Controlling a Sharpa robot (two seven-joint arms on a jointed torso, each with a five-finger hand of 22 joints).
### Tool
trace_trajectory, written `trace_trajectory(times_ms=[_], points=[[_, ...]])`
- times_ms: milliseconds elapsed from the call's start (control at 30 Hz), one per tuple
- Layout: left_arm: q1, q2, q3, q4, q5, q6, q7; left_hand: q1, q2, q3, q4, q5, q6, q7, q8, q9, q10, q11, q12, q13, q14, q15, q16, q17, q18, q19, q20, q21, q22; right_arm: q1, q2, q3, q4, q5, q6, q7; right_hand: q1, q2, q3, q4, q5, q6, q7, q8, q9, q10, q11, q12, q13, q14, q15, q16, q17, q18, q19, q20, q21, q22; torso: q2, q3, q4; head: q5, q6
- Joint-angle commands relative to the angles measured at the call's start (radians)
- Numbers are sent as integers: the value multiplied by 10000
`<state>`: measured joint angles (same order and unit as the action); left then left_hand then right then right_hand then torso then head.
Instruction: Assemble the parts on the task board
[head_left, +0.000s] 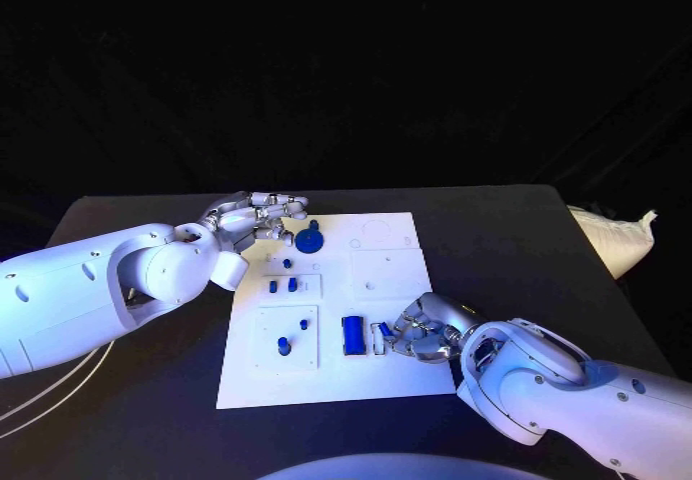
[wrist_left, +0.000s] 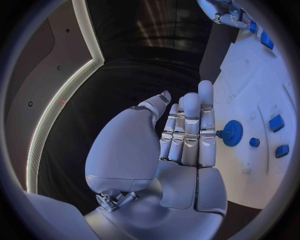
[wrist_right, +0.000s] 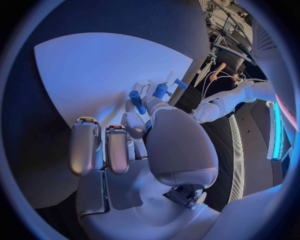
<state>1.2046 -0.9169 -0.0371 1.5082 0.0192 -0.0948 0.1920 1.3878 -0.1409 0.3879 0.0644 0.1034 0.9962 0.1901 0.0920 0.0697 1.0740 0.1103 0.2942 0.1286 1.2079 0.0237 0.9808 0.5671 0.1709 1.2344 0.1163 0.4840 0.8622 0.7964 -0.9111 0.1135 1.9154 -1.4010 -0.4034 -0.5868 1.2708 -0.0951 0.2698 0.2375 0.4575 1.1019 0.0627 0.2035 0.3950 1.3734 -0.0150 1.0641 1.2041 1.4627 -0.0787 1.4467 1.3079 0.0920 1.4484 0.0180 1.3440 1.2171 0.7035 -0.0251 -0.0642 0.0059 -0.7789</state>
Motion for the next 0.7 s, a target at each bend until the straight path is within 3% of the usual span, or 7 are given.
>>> trace_trajectory(times_ms=[33, 400, 700], points=[[2, 30, 6, 27, -23, 184, 54, 35, 93, 6, -43, -1, -29, -53, 46, 9, -85, -18, 13, 15, -72, -8, -18, -10, 106, -2, 43, -39, -13, -10, 65, -3, -22, 254, -60, -42, -122, 2, 25, 8, 49, 74, -13, 14, -18, 70, -22, 52, 5, 776, -66, 45, 1002, -197, 78, 6, 51, 18, 4, 1, -7, 18, -5], [3, 43, 6, 21, -87, 176, 52, 35, 93, 6, -43, -1, -29, -53, 46, 9, -85, -18, 13, 15, -72, -8, -18, -10, 106, -2, 43, -39, -13, -5, 151, -5, -77, 284, 789, -53, -595, -82, -259, 210, 164, 82, 11, 9, 32, 48, 5, -34, -35, 766, -42, 14, 965, -191, 54, 24, 24, -15, 3, 7, -16, 43, -26], [3, 46, 6, 31, -102, 198, 44, 35, 93, 6, -43, -1, -29, -53, 46, 9, -85, -18, 13, 15, -72, -8, -18, -10, 106, -2, 43, -39, -13, -1, 178, -6, -168, 45, 712, -82, -1342, -37, -941, 496, 77, 108, 23, -19, 79, 69, 25, -15, 7, 761, -24, -7, 946, -184, 39, 45, 4, -33, 13, 2, -6, 49, -42]])
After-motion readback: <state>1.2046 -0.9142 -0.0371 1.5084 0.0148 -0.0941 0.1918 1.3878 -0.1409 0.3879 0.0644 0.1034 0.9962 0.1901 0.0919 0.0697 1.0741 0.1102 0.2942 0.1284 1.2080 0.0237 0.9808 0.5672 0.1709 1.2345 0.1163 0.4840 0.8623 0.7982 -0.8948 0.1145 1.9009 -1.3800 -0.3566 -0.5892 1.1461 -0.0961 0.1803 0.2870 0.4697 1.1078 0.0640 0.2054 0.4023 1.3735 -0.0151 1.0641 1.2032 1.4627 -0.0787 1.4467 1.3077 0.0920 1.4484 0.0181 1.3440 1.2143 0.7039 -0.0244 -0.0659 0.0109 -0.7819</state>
